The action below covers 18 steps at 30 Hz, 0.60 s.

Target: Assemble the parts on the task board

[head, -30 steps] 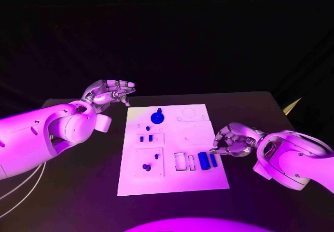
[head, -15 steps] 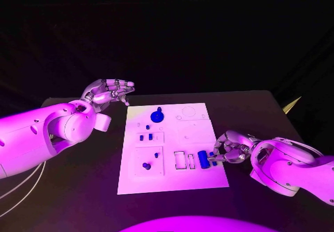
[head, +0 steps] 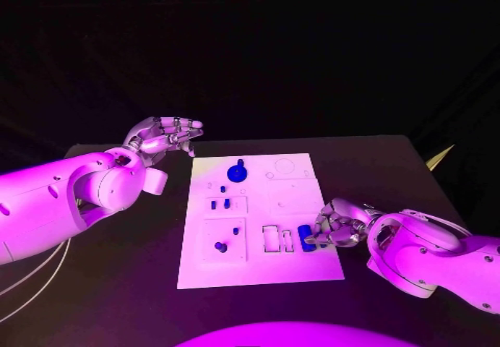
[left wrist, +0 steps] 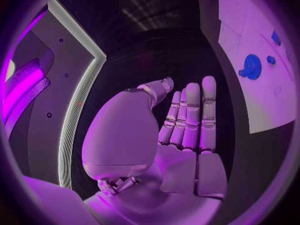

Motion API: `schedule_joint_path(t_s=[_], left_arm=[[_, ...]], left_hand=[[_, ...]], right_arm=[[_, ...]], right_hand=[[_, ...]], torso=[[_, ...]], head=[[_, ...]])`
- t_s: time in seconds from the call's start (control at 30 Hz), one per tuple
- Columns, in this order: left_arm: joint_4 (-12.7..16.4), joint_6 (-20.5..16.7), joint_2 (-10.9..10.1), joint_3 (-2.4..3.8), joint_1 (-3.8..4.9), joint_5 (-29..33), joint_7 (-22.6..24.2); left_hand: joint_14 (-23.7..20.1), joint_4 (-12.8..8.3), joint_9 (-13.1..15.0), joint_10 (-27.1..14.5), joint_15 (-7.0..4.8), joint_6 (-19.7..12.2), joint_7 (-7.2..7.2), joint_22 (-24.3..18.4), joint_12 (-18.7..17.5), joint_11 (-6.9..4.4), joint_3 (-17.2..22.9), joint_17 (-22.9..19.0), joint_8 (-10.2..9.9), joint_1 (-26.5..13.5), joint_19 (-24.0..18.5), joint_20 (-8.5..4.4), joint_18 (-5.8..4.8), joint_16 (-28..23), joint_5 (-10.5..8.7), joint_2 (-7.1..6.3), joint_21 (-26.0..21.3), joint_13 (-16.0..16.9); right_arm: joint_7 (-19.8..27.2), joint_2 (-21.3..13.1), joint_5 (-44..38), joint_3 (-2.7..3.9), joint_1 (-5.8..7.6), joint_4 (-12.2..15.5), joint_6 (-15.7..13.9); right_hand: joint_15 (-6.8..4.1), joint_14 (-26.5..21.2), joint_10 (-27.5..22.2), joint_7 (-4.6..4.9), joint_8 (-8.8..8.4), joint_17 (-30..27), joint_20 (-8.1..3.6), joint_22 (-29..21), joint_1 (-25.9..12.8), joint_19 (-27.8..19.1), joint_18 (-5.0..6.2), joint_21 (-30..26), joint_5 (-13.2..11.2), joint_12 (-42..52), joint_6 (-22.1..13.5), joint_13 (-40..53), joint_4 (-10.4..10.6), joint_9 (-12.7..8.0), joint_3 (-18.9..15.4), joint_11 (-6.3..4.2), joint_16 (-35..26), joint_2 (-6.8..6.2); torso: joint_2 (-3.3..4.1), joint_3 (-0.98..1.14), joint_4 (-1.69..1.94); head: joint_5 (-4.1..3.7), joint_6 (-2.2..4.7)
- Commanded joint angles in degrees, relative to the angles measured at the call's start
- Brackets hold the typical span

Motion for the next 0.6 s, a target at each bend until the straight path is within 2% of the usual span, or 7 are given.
schedule_joint_path(t_s=[0.03, 0.4, 0.6], left_arm=[[0.1, 1.0, 0.1, 0.04, -0.02, 0.4, 0.4], [0.1, 1.0, -0.1, 0.04, -0.02, 0.4, 0.4], [0.2, 1.1, -0.1, 0.04, -0.02, 0.4, 0.4]], left_hand=[[-0.4, 0.3, -0.1, 0.0, 0.12, -0.5, 0.89, -0.1, -0.2, 0.14, -0.2, -0.1, -0.2, -0.2, 0.6, 0.01, 0.87, -0.3, 0.10, 0.57, -0.1, -0.1], [-0.4, 0.3, -0.1, -0.1, 0.13, -0.5, 0.89, -0.1, -0.2, 0.14, -0.2, -0.1, -0.2, -0.2, 0.6, 0.01, 0.87, -0.3, 0.10, 0.52, -0.1, -0.1], [-0.4, 0.3, -0.1, -0.1, 0.14, -0.5, 0.89, -0.1, -0.2, 0.15, -0.3, -0.1, -0.1, -0.3, 0.6, 0.02, 0.87, -0.3, 0.10, 0.49, -0.2, -0.1]], right_arm=[[-0.8, 0.4, -0.9, -0.01, -0.16, -0.1, -0.3], [-1.4, 1.8, -0.7, -0.01, -0.76, -0.6, 0.7], [-2.9, 2.9, -1.8, 0.00, -1.51, -1.3, 2.3]], right_hand=[[-0.28, 4.7, 0.4, -0.06, 0.25, 7.6, -0.45, 11.7, -0.6, 4.4, -0.95, 0.3, 0.3, 0.2, -0.4, 3.9, 0.0, 0.1, -0.4, 0.00, 0.4, 0.01], [-0.36, 4.8, 0.7, -0.19, 0.67, 8.0, -0.50, 11.9, -1.9, 4.5, -1.02, 0.6, 0.4, 0.5, -0.3, 4.4, 0.1, 0.8, -1.9, -0.10, 0.5, 1.05], [-0.41, 4.8, 0.6, -0.30, 1.02, 8.1, -0.54, 12.0, -3.1, 4.5, -1.01, 0.6, 0.3, 0.4, -0.2, 4.5, 0.1, 1.4, -3.4, -0.18, 0.6, 1.08]], torso=[[0.01, 0.00, 0.00], [0.03, -0.05, 0.01], [0.04, -0.03, 0.06]], head=[[0.12, 0.05], [0.27, -0.06], [0.48, -0.08]])
